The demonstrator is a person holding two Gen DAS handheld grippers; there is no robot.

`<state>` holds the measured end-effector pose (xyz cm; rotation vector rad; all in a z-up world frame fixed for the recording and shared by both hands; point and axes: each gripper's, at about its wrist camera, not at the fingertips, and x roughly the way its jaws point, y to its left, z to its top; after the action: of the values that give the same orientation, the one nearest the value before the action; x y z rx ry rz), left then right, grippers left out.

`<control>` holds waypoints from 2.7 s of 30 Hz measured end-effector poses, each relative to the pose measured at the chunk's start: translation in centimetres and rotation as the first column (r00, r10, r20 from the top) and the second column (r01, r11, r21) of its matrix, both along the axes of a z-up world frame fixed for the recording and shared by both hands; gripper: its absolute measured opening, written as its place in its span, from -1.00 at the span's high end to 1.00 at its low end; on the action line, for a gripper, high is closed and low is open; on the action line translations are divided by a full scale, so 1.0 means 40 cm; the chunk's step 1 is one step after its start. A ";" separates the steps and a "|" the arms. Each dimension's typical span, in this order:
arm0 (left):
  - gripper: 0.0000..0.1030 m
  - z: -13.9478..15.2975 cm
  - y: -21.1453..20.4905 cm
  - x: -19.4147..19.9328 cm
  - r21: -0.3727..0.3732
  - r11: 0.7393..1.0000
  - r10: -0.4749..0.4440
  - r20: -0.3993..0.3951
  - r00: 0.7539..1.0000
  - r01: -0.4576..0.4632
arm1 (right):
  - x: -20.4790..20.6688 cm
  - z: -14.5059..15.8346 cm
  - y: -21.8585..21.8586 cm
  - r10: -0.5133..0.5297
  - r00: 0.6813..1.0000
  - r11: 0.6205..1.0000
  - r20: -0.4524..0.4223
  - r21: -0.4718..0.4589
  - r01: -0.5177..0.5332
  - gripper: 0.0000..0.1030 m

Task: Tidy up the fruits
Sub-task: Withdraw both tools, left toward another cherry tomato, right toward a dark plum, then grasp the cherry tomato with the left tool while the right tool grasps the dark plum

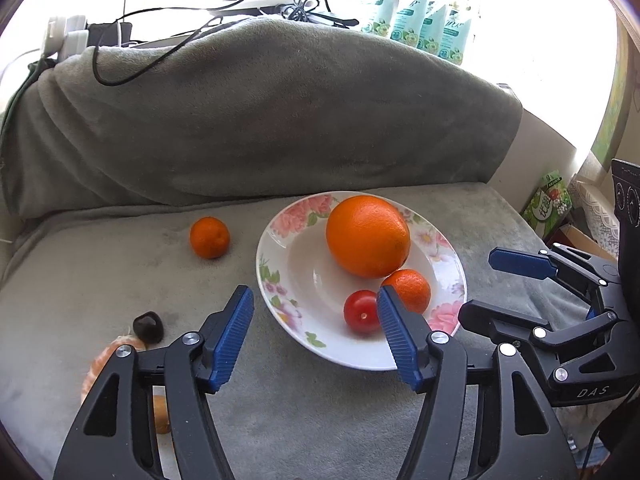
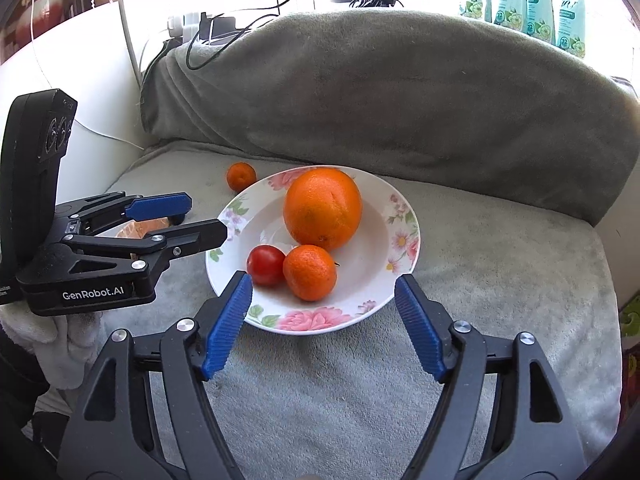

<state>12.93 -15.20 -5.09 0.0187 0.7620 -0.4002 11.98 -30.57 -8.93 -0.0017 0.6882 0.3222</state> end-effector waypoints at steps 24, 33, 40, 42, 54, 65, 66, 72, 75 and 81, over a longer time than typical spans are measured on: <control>-0.49 0.040 0.086 -0.061 -0.032 0.998 0.065 0.075 0.995 -0.063 | -0.017 0.040 0.048 0.041 0.999 0.999 0.022 0.006 -0.041 -0.72; -0.49 0.064 0.195 -0.109 -0.040 0.990 0.142 0.114 0.983 -0.138 | -0.009 0.068 0.098 0.099 0.995 0.994 0.027 0.053 -0.100 -0.72; -0.49 0.062 0.278 -0.147 -0.043 0.979 0.203 0.115 0.972 -0.199 | -0.002 0.081 0.155 0.154 0.988 0.986 0.035 0.061 -0.156 -0.72; -0.49 0.057 0.297 -0.161 -0.042 0.976 0.215 0.111 0.970 -0.212 | 0.001 0.083 0.173 0.172 0.985 0.983 0.035 0.060 -0.173 -0.72; -0.39 0.015 0.332 -0.244 -0.049 0.975 0.222 0.074 0.972 -0.219 | 0.044 0.068 0.287 0.278 0.960 0.959 0.005 0.052 -0.278 -0.66; 0.03 -0.061 0.307 -0.258 -0.062 0.984 0.169 -0.013 0.986 -0.170 | 0.085 -0.001 0.386 0.356 0.931 0.934 -0.084 -0.003 -0.357 -0.01; 0.09 -0.067 0.305 -0.258 -0.065 0.984 0.164 -0.021 0.986 -0.165 | 0.090 -0.008 0.394 0.358 0.929 0.933 -0.091 -0.006 -0.360 0.00; 0.21 -0.099 0.297 -0.253 -0.064 0.987 0.143 -0.056 0.988 -0.147 | 0.124 -0.046 0.420 0.347 0.929 0.936 -0.130 -0.023 -0.352 0.26; 0.21 -0.112 0.297 -0.249 -0.063 0.988 0.138 -0.071 0.988 -0.143 | 0.138 -0.060 0.430 0.341 0.929 0.937 -0.145 -0.032 -0.349 0.34; 0.27 -0.126 0.300 -0.237 -0.058 0.989 0.134 -0.082 0.988 -0.139 | 0.158 -0.083 0.442 0.337 0.927 0.937 -0.167 -0.035 -0.347 0.40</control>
<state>3.46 -3.18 -10.11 -0.1088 0.8224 -0.2957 18.30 -12.90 -12.23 -0.1607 0.8577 0.6418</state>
